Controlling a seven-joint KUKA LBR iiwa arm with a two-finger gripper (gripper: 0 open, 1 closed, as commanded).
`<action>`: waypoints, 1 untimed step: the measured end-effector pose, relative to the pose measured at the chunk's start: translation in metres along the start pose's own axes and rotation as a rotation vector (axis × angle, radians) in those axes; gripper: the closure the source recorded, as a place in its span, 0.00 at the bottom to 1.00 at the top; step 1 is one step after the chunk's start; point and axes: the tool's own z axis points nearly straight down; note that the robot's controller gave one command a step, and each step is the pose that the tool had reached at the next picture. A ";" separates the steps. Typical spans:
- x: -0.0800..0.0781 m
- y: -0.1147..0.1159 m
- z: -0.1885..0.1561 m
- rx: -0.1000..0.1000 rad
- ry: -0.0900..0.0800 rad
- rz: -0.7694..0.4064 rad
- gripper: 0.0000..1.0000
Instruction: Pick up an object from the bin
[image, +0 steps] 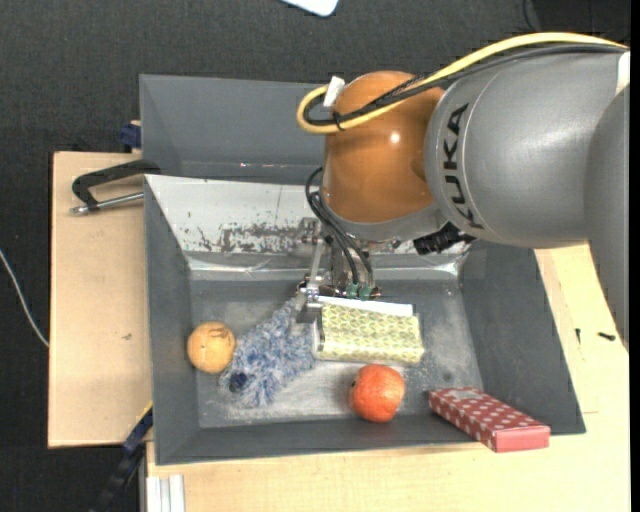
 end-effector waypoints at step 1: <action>-0.001 -0.001 -0.009 -0.001 -0.004 0.003 0.00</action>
Offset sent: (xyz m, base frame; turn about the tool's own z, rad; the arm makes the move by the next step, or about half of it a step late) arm -0.0300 0.0294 -0.1044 -0.0024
